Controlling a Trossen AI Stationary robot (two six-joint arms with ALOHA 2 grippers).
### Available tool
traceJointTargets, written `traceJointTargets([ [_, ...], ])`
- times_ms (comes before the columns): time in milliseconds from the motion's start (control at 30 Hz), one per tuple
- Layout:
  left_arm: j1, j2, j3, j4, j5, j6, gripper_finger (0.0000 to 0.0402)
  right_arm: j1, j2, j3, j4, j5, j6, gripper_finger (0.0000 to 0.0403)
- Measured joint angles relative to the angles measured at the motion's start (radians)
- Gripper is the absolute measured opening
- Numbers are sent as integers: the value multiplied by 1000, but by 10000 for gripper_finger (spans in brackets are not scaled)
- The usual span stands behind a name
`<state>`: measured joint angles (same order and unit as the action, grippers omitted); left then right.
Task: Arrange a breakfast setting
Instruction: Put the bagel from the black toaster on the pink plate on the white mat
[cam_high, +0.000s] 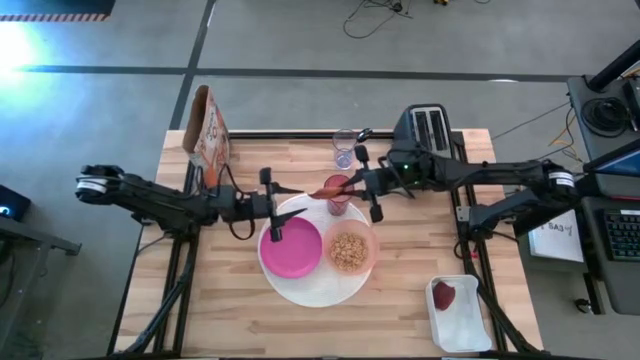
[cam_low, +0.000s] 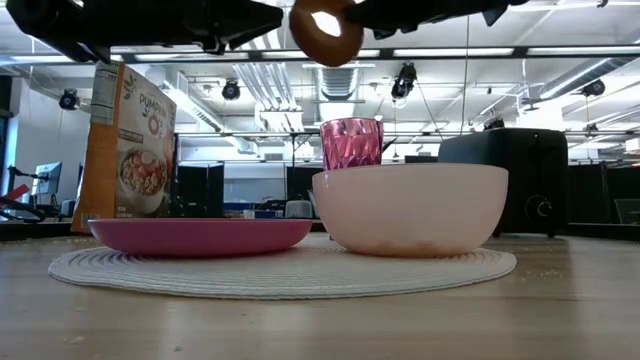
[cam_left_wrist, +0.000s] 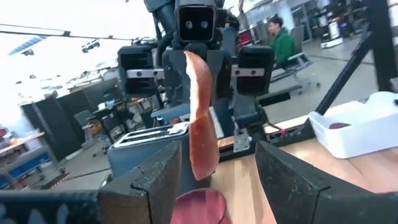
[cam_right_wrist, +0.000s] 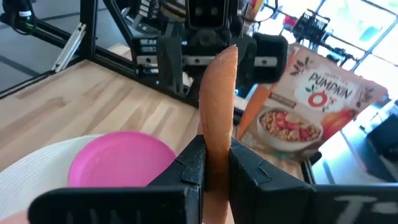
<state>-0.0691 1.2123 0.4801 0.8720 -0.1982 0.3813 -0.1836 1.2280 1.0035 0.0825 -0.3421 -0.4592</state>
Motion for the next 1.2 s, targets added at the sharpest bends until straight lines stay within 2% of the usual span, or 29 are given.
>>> traceJointTargets([
  [200,7,35,0,74,33,3,190,27,34,0,85,-49,-29,34],
  [433,7,50,0,105,38,3,190,51,47,1,99,-48,-82,34],
  [833,9,49,0,111,107,5,189,53,52,2,169,-49,-92,34],
  [1200,14,49,0,115,133,32,137,62,116,2,231,-49,-131,34],
])
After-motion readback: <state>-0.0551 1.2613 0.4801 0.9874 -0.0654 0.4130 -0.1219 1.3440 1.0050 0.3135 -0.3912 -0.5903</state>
